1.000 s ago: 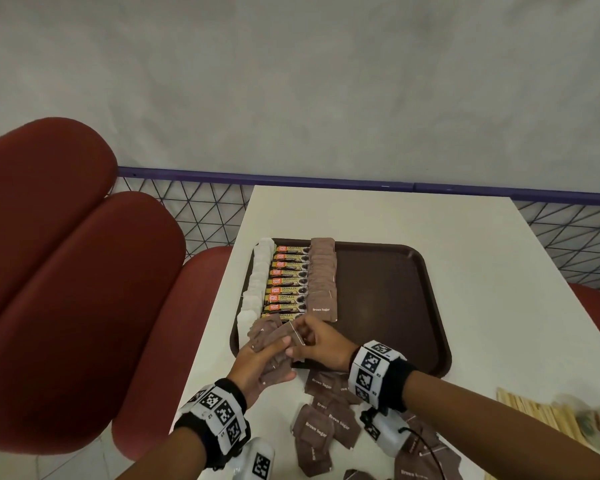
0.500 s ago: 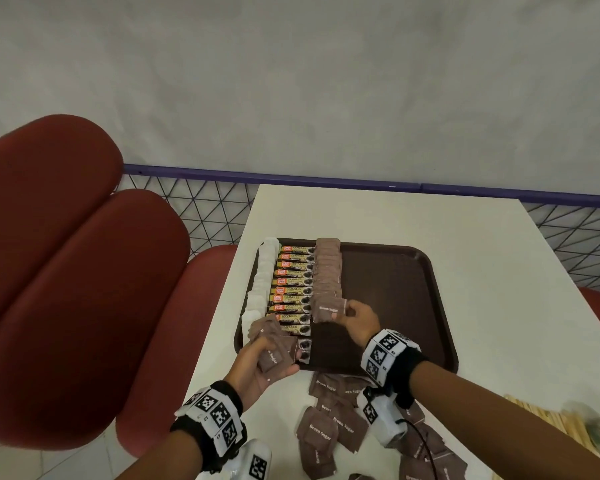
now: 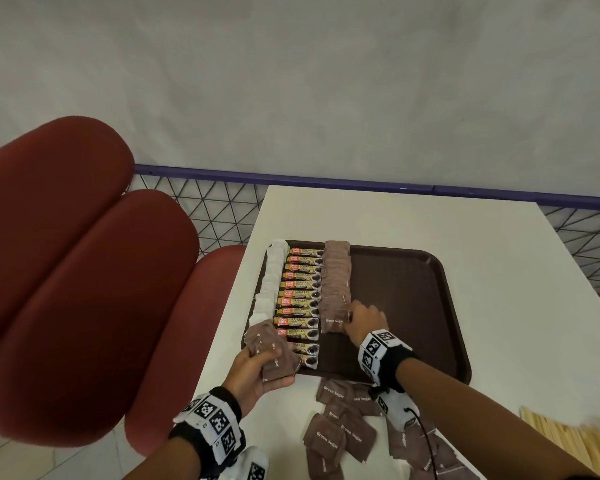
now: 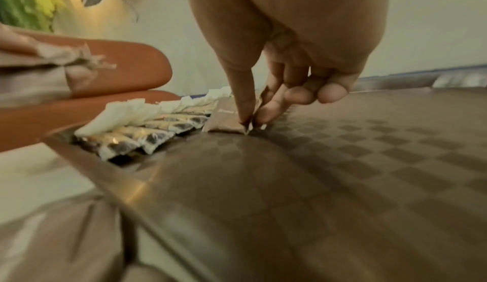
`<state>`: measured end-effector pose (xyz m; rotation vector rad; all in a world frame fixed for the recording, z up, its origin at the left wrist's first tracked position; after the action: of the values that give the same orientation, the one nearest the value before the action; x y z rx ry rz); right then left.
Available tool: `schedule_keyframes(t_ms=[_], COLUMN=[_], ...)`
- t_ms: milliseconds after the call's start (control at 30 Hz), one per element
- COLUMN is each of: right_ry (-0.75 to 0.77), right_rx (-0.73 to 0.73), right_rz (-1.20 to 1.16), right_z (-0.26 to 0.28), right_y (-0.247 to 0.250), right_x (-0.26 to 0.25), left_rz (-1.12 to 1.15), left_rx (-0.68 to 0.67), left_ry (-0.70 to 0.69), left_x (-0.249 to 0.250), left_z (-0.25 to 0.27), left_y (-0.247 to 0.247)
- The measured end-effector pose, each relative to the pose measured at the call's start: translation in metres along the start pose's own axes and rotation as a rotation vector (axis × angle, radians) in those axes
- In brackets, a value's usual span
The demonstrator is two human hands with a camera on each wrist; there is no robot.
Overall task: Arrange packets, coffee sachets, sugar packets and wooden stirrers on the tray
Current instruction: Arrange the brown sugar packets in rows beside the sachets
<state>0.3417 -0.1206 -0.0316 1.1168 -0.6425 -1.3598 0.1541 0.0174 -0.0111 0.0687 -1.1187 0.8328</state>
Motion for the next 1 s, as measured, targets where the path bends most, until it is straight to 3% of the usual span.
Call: schedule_keyframes(t_ms=[233, 367, 433, 533, 633, 767, 1000], right_ry=[0.003, 0.132, 0.233, 0.38, 0.483, 0.498, 0.322], right_rx=[0.142, 0.214, 0.127, -0.224, -0.471, -0.498, -0.533], right_rz=[-0.055, -0.108, -0.238, -0.472, -0.452, -0.52, -0.771], right_z=[0.005, 0.016, 0.024, 0.04, 0.055, 0.062, 0.055], right_y=[0.001, 0.007, 0.009, 0.007, 0.0, -0.015, -0.01], right_x=[0.002, 0.0, -0.003, -0.012, -0.021, -0.025, -0.024], left_rz=[-0.097, -0.121, -0.127, -0.142, -0.157, -0.131, -0.073], left_rx=[0.017, 0.017, 0.021, 0.008, -0.037, -0.076, -0.094], left_ry=[-0.029, -0.053, -0.063, -0.075, -0.069, -0.031, -0.002], left_x=[0.002, 0.004, 0.003, 0.002, 0.0, -0.002, -0.003], left_z=[0.001, 0.002, 0.002, 0.002, 0.003, 0.003, 0.004], left_y=[-0.003, -0.007, -0.009, -0.013, -0.017, -0.022, -0.021])
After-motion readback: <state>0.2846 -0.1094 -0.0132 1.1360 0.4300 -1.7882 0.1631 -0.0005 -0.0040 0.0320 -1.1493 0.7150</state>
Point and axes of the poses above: each hand's wrist, its own z-axis away from the middle knuckle, its own y-axis out of the back of the hand, x = y × z, the point moved 1 cm from there along -z, towards the middle knuckle, and after that the axes turned 12 degrees about -y, right-handed, at the moved point
